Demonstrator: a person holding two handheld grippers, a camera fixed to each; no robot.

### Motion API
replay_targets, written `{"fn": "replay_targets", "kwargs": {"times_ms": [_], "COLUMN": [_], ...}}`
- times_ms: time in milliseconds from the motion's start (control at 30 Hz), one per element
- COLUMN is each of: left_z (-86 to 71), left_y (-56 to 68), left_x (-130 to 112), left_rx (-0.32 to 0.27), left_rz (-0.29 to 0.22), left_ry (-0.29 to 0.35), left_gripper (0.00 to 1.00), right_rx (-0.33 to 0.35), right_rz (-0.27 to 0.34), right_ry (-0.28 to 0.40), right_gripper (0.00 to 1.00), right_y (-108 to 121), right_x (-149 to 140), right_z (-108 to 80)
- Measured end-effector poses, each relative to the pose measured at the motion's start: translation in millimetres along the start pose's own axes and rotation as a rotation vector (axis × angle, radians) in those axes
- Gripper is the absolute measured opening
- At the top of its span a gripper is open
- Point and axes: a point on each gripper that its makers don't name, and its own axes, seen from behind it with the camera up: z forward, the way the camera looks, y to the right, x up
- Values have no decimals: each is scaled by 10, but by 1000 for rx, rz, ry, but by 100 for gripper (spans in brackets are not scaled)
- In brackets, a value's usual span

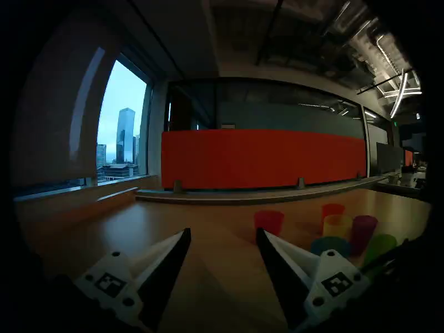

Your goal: Pour water

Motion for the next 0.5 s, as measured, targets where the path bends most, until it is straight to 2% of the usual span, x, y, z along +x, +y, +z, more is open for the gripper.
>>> {"fn": "replay_targets", "kwargs": {"times_ms": [200,500], "left_z": [-3,1], "left_y": [2,4], "left_x": [3,1], "left_rx": [0,0], "left_rz": [0,0], "left_ry": [0,0], "left_gripper": [86,86], "right_rx": [-10,27], "right_rz": [-16,-40], "right_ry": [37,27], "right_gripper": [99,99], "right_y": [38,15], "right_x": [47,-208], "right_z": [6,-9]}}
